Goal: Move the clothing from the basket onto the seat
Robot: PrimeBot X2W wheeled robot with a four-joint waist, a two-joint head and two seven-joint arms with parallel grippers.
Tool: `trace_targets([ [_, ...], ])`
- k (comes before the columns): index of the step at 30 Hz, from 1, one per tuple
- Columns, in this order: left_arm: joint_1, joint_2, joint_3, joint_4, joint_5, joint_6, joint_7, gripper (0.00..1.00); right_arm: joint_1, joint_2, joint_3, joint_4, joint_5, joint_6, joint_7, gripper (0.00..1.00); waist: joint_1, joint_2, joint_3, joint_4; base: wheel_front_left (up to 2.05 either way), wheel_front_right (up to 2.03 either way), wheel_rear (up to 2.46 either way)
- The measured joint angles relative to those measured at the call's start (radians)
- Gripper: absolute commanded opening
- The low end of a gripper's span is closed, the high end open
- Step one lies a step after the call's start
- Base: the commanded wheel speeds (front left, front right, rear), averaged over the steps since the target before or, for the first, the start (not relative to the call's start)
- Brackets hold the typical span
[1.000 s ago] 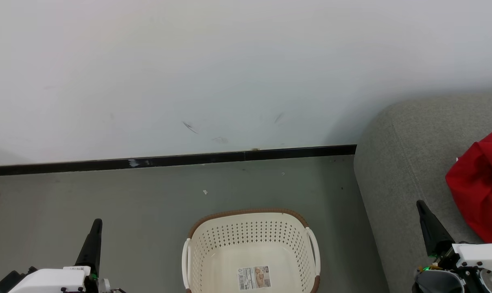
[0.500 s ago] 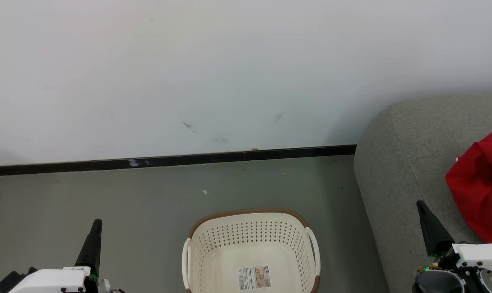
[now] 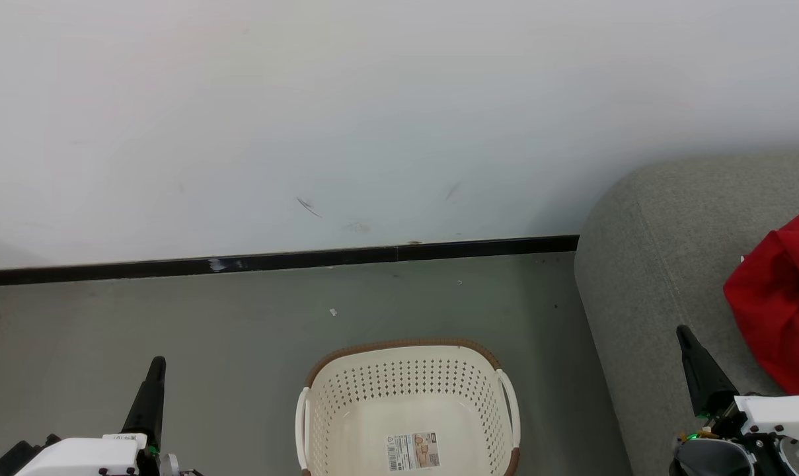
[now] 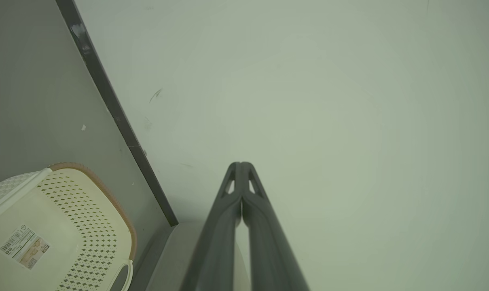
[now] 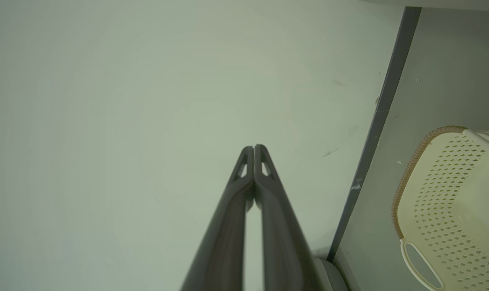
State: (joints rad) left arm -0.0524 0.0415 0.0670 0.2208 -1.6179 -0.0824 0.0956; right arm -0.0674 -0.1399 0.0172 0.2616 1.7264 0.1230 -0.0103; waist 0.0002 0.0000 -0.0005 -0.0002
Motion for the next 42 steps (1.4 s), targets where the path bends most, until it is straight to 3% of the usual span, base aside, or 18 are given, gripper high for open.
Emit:
trace_targets([
  [42, -0.001, 0.0, 0.0, 0.007, 0.0, -0.001, 0.0, 0.0, 0.0, -0.002, 0.0, 0.001, 0.0, 0.0, 0.0, 0.0, 0.0, 0.0, 0.0, 0.0, 0.0, 0.0, 0.0],
])
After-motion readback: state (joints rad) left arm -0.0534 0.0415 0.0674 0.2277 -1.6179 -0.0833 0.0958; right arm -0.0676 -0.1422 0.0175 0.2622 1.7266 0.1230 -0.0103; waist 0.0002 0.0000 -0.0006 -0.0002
